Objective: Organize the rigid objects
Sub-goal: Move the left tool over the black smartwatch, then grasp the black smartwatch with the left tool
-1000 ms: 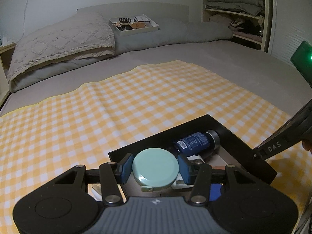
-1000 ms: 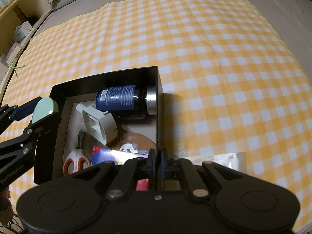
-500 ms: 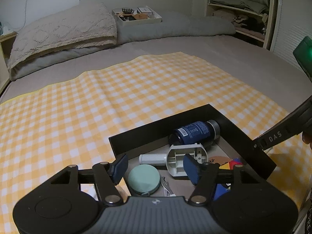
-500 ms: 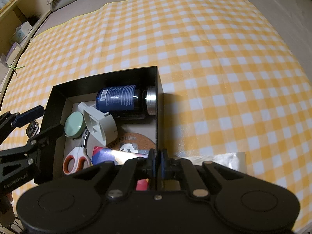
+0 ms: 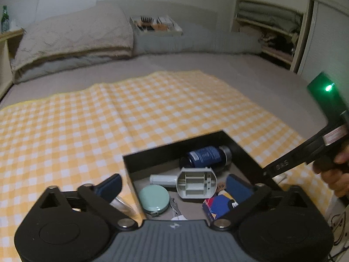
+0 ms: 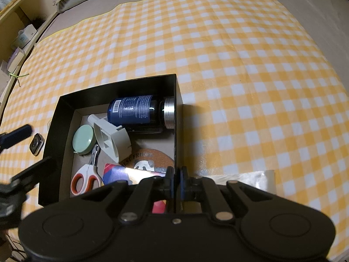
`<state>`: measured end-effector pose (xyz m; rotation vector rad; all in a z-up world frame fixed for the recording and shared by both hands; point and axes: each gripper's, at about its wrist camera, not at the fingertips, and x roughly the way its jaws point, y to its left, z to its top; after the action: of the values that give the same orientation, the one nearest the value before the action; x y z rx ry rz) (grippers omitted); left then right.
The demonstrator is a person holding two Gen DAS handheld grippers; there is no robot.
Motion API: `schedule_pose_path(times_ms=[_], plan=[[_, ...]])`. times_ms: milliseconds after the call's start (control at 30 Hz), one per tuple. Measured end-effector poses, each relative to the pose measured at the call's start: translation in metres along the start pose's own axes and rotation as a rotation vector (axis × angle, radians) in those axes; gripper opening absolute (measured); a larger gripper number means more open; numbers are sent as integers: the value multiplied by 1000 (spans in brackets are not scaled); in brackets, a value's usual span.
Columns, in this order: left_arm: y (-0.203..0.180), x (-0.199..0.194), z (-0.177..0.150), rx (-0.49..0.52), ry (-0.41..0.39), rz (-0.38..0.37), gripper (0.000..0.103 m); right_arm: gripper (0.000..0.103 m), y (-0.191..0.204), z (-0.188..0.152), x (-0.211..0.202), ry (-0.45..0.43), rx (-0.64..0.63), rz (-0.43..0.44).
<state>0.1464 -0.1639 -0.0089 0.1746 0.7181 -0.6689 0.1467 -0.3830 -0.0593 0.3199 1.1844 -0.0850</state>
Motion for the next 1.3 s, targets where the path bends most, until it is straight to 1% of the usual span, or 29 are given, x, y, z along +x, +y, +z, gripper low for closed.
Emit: schedule_pose_path(times_ms=[133,233,333,433,500,567,633,700,733,800,833,867,967,1033,1100,1233,1300], plan=[[15,-21,2,-12,-42,49,103,6,0,0,-1,0,-1,2],[32,-29,3,-29,-59,83,103,7,0,0,-1,0,0,4],[55,-30,0,-46,-53,137,103,7,-1,0,-1,2,6,9],[78,-30,-8,-56,-46,173,103,7,0,-1,-1,3,7,11],[90,-28,-15,-55,-37,207,98,7,-1,-1,-1,3,10,13],[101,-21,-24,-53,4,232,83,8,-2,-1,-1,5,13,18],[110,-12,-33,-61,46,236,79,8,-3,-1,-1,6,15,21],[116,-4,-41,-55,76,238,77,8,-4,-1,-1,8,17,23],[118,0,-45,-48,86,240,76,9,-4,-1,-1,8,18,24],[121,8,-52,-24,92,241,71,9,-4,-1,-1,9,18,25],[122,12,-54,-9,94,246,63,9,-4,-1,-1,9,17,24],[123,16,-56,3,98,254,57,10,-4,-1,-1,9,16,24],[130,29,-61,11,134,268,57,10,-4,-1,0,10,19,26],[134,34,-63,3,151,264,56,10,-4,-1,0,12,26,31],[132,34,-64,8,154,266,54,10,-4,-1,0,13,31,36],[127,34,-61,-4,184,255,42,10,-5,-2,3,27,37,38],[125,34,-61,-5,191,253,42,10,-5,-2,4,30,38,37]])
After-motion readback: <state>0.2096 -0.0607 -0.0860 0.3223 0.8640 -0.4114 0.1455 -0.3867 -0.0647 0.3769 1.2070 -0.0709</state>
